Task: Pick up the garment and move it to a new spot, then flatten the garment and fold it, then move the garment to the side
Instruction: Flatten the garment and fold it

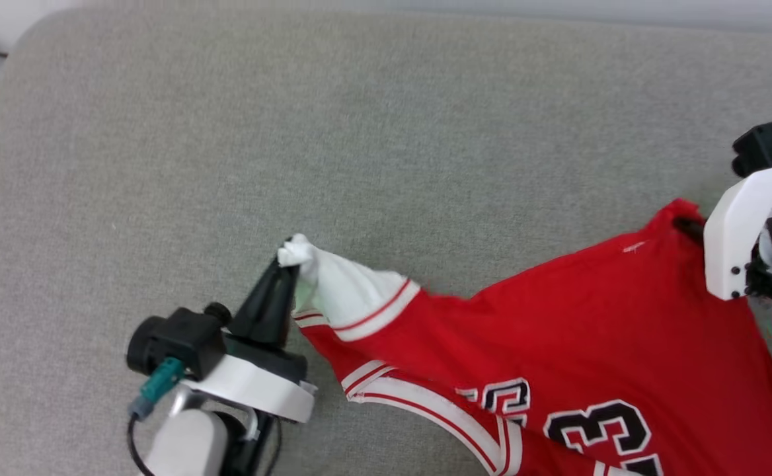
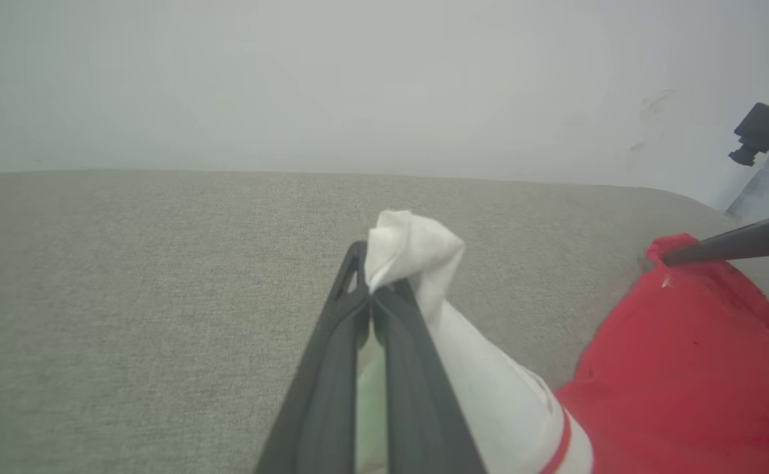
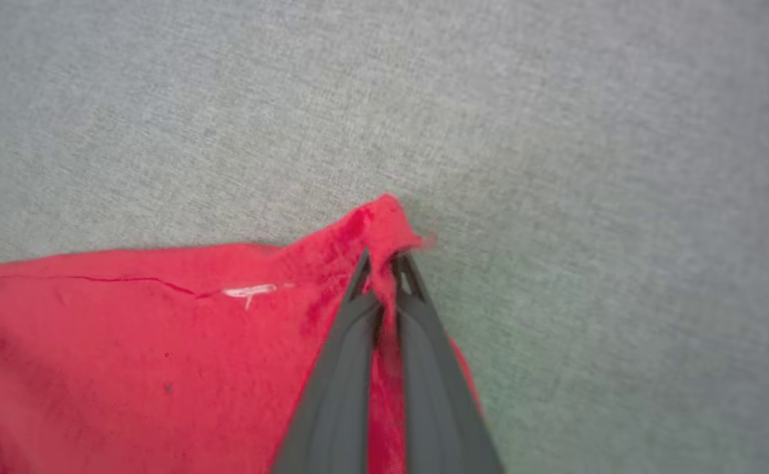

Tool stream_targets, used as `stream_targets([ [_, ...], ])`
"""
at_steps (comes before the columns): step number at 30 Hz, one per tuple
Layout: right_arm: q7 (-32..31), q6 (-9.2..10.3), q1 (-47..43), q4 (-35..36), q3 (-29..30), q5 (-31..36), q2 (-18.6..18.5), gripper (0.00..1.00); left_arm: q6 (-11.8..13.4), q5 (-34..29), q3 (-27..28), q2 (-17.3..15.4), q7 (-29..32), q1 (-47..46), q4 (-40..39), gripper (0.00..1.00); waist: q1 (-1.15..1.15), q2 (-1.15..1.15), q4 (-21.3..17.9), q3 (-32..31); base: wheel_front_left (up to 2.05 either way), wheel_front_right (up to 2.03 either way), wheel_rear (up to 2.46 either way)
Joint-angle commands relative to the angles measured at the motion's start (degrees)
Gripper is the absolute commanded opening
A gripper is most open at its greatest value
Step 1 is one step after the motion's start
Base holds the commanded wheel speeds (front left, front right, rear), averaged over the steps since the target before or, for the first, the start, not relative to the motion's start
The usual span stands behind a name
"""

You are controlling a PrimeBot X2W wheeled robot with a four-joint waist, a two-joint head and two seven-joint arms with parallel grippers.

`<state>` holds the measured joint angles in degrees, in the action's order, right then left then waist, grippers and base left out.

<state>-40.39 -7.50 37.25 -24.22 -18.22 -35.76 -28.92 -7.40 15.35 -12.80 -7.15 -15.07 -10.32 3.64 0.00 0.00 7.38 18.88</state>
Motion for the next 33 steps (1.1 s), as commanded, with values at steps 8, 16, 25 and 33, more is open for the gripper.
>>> stream_targets([
  [8, 6.06, 0.03, 1.78, 1.12, 2.88, 5.22, 0.54, 0.00, -0.04, 3.30, 1.07, -4.61, 1.41, -7.70, 5.28, 0.00, 0.00, 0.00, -3.82, -6.62, 0.00, 0.00, 0.00],
  [16, 12.87, 0.03, 6.08, 0.45, 7.30, 11.34, 4.36, 0.00, 0.21, 5.35, 3.85, -7.15, 5.32, -21.49, 10.78, 0.00, 0.00, 0.00, -7.03, -9.13, 0.00, 0.00, 0.00],
  [25, 21.25, 0.04, 16.06, -3.05, 8.72, 16.21, 6.70, 0.00, 0.19, 6.30, 5.74, -9.65, 6.69, -38.96, 20.80, 0.00, 0.00, 0.00, -9.44, -7.70, 0.00, 0.00, 0.00],
  [33, 27.89, 0.05, 29.28, -7.61, 10.55, 21.26, 7.93, 0.00, 0.79, 3.38, 5.26, -12.07, 4.54, -57.11, 28.72, 0.00, 0.00, 0.00, -9.90, -2.09, 0.00, 0.00, 0.00],
])
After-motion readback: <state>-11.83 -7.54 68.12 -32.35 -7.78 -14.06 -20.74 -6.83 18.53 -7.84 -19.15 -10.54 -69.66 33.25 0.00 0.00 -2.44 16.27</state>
